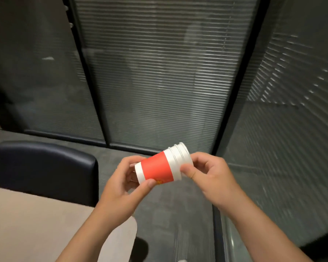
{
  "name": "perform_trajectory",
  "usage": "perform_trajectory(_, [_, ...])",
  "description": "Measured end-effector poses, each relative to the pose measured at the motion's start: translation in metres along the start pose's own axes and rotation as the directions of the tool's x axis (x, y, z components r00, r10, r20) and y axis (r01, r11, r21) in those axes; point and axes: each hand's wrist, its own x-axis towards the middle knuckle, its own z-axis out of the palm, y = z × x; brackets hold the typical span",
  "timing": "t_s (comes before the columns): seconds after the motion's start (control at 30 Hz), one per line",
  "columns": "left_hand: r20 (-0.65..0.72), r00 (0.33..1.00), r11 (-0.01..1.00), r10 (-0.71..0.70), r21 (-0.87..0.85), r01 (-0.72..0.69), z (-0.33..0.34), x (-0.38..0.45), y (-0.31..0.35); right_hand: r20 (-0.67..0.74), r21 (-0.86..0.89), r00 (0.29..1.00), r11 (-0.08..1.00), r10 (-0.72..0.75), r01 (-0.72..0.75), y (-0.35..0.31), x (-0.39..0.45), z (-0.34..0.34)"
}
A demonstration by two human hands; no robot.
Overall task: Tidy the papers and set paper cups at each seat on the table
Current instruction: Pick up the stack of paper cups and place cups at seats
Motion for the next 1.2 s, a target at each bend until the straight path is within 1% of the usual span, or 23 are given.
perform_trajectory(0.13, [-0.089,0.996,0.999,0.026,0.028,-0.023,0.000,0.084,0.001,0.108,0.063,0.992,0.996,-0.069,0.062,0.003,0.102,-0.021])
perform_trajectory(0.2, [-0.152,0.988,1.000,0.025,0.012,-0.024,-0.005,0.129,0.000,0.169,0.083,0.980,0.993,-0.103,0.090,0.002,0.155,-0.028])
perform_trajectory(0.33, [-0.208,0.978,1.000,-0.010,-0.031,0.004,-0.016,0.198,-0.011,0.247,0.098,0.961,0.990,-0.124,0.102,0.014,0.234,-0.028])
perform_trajectory(0.43, [-0.225,0.974,1.000,-0.016,-0.029,0.010,-0.028,0.255,-0.038,0.298,0.063,0.944,0.989,-0.144,0.131,0.037,0.304,-0.023])
perform_trajectory(0.6, [-0.288,0.957,0.998,-0.047,-0.048,0.035,-0.061,0.339,-0.084,0.359,0.039,0.926,0.993,-0.121,0.115,0.066,0.410,0.007])
perform_trajectory(0.7, [-0.335,0.939,0.996,-0.077,-0.072,0.056,-0.098,0.393,-0.112,0.404,0.007,0.908,0.993,-0.111,0.118,0.077,0.484,0.041])
perform_trajectory(0.8, [-0.406,0.910,0.997,-0.078,-0.059,0.059,-0.140,0.430,-0.123,0.495,-0.012,0.861,0.989,-0.121,0.146,0.074,0.545,0.079])
perform_trajectory(0.9, [-0.507,0.858,0.996,-0.084,-0.029,0.080,-0.189,0.444,-0.131,0.596,0.020,0.791,0.987,-0.140,0.159,0.068,0.594,0.132])
perform_trajectory(1.0, [-0.625,0.776,0.995,-0.080,0.000,0.103,-0.245,0.438,-0.139,0.698,0.090,0.686,0.975,-0.206,0.201,0.062,0.630,0.205])
perform_trajectory(1.03, [-0.667,0.739,0.993,-0.088,0.003,0.121,-0.262,0.435,-0.142,0.728,0.113,0.646,0.970,-0.228,0.214,0.060,0.639,0.229])
perform_trajectory(1.07, [-0.738,0.671,0.992,-0.076,0.015,0.128,-0.289,0.425,-0.149,0.777,0.154,0.576,0.964,-0.253,0.216,0.059,0.651,0.272])
perform_trajectory(1.1, [-0.767,0.637,0.991,-0.072,0.017,0.132,-0.301,0.422,-0.151,0.789,0.173,0.551,0.958,-0.273,0.227,0.058,0.657,0.291])
perform_trajectory(1.17, [-0.835,0.548,0.989,-0.056,0.027,0.143,-0.332,0.411,-0.159,0.825,0.228,0.465,0.942,-0.322,0.247,0.054,0.671,0.346])
perform_trajectory(1.2, [-0.870,0.491,0.986,-0.043,0.041,0.160,-0.350,0.403,-0.162,0.840,0.275,0.404,0.926,-0.362,0.258,0.053,0.677,0.379])
